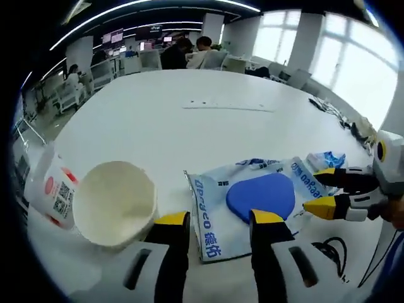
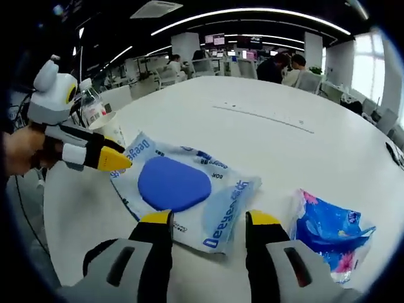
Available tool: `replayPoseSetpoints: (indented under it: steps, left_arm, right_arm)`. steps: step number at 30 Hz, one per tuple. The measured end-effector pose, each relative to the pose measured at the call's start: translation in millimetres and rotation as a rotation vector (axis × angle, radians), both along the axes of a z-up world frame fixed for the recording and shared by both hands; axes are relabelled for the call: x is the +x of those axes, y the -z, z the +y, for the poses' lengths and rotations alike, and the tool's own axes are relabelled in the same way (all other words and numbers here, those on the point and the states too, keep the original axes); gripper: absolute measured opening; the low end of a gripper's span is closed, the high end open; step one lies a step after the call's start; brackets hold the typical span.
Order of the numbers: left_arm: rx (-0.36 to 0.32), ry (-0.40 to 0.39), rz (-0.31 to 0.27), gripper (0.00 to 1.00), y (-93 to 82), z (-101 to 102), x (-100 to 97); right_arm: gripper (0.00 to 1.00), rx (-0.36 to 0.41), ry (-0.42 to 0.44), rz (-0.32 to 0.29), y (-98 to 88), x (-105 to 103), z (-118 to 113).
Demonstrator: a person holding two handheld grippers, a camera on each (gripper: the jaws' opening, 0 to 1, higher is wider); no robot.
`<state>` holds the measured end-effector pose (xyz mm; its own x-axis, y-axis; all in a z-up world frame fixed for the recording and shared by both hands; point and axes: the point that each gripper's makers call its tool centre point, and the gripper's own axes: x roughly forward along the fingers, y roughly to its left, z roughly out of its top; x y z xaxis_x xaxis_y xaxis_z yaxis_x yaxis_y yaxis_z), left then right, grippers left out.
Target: Arrange the tabletop items into an orderly group along one side of the table until the central work area is clear of visible clutter.
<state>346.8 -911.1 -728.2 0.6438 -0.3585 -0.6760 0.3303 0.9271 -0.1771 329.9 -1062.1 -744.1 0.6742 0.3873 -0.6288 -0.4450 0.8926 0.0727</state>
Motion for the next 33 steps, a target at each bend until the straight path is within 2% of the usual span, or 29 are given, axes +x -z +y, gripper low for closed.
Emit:
replayPoseSetpoints:
  steps: [2, 4, 8, 13, 16, 18, 29, 33]
  left_arm:
    - [-0.016, -0.002, -0.024, 0.40, -6.0, 1, -0.3]
    - [-0.025, -0.006, -0.017, 0.44, -7.8, 3, -2.4]
    - [-0.036, 0.006, -0.034, 0.45, -17.5, 3, -8.9]
    - [-0.054, 0.006, -0.049, 0.45, -28.0, 2, -16.7]
    - [-0.078, 0.019, -0.045, 0.49, -31.8, -3, -22.8]
    - [-0.081, 0.035, -0.037, 0.55, -32.3, -5, -27.8]
    - [-0.048, 0.055, -0.049, 0.56, -43.7, -1, -35.6]
    - [-0.037, 0.063, -0.049, 0.56, -44.9, -2, -44.2]
  right_arm:
    - [0.44, 0.000, 0.000, -0.021, -7.6, 1, 0]
    - [0.46, 0.006, 0.004, -0.039, -14.1, 2, -1]
    - [0.48, 0.016, 0.007, -0.065, -26.3, 0, -2]
    - [0.49, 0.016, 0.006, -0.079, -33.2, -6, -5]
    - [0.49, 0.013, 0.011, -0.080, -36.1, -10, -8]
    - [0.50, 0.015, 0.014, -0.079, -38.1, -13, -11]
    - [0.50, 0.045, 0.036, -0.084, -50.5, -17, -19]
    - [0.49, 0.091, 0.063, -0.077, -58.3, -21, -21]
